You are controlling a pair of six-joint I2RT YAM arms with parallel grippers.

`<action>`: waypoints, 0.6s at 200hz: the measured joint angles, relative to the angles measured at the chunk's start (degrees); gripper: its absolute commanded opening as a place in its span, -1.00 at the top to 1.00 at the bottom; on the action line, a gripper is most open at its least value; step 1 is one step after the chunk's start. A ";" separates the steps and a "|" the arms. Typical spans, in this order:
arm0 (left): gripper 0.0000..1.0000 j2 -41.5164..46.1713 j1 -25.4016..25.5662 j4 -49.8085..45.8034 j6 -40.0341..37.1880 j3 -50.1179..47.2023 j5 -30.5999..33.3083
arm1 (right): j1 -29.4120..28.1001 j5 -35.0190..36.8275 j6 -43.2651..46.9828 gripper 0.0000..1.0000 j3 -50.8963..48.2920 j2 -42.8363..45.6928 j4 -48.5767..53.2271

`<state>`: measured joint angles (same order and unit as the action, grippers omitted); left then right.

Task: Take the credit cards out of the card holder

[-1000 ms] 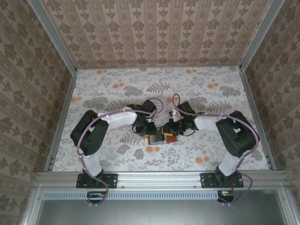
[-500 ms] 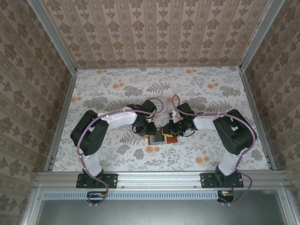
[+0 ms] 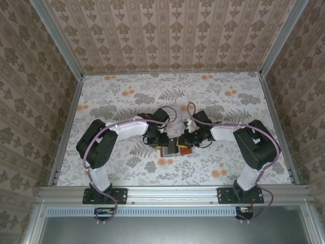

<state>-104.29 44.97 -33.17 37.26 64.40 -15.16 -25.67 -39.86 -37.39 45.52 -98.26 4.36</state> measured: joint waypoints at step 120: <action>0.39 2.38 -0.37 4.74 1.18 -3.93 -1.05 | 1.64 9.49 5.95 0.86 0.33 7.69 14.38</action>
<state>-101.91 44.60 -28.42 38.44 60.47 -16.21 -24.03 -30.37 -31.44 45.84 -90.56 18.74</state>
